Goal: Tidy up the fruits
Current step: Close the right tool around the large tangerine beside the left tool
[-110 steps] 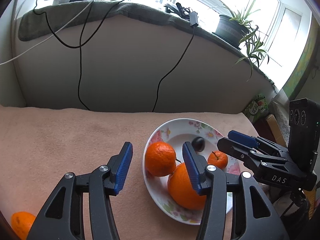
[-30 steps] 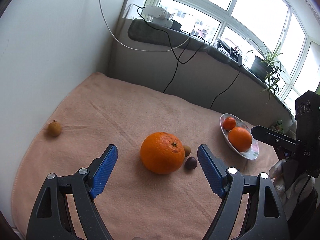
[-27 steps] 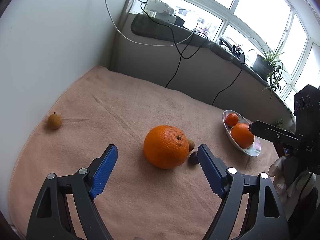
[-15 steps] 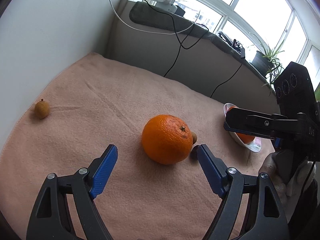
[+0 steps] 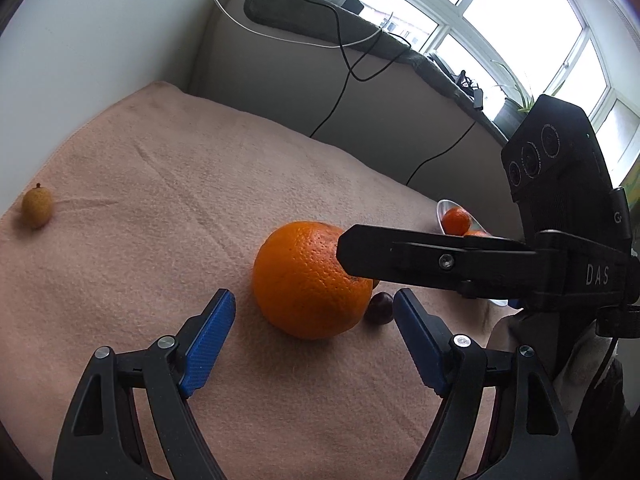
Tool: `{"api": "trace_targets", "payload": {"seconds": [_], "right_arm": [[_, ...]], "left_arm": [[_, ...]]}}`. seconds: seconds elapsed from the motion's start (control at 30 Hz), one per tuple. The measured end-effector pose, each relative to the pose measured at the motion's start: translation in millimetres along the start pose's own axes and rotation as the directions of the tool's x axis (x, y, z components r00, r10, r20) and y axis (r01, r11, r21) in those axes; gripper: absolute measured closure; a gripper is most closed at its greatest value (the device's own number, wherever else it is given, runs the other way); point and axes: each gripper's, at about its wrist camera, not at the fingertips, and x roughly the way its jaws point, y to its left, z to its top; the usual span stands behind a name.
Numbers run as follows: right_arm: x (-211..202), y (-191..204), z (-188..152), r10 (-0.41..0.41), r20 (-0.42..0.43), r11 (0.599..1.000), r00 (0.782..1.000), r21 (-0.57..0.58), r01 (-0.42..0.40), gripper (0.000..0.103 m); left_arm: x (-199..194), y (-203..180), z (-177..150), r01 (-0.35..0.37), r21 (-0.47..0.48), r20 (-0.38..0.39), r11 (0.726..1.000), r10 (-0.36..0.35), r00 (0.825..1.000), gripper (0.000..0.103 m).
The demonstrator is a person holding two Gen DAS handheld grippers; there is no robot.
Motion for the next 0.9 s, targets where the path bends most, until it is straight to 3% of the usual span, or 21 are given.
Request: {"api": "trace_targets", "payload": {"seconds": [0.4, 0.53, 0.6, 0.9], "right_arm": [[19.6, 9.3, 2.5, -0.046, -0.031, 0.997, 0.998, -0.057, 0.044, 0.015], [24.3, 12.6, 1.5, -0.074, -0.035, 0.993, 0.997, -0.089, 0.071, 0.021], [24.4, 13.1, 0.7, -0.087, -0.033, 0.991, 0.996, -0.103, 0.083, 0.023], [24.8, 16.1, -4.9, -0.135, -0.011, 0.983, 0.991, -0.129, 0.133, 0.027]], "left_arm": [[13.7, 3.3, 1.9, 0.019, -0.017, -0.03, 1.0, -0.019, 0.999, 0.023], [15.6, 4.0, 1.7, 0.023, -0.019, -0.038, 1.0, -0.023, 0.999, 0.023], [16.7, 3.3, 1.9, 0.022, -0.017, -0.044, 1.0, -0.023, 0.999, 0.029], [11.7, -7.5, 0.0, -0.019, 0.025, -0.017, 1.0, 0.019, 1.0, 0.033]]}}
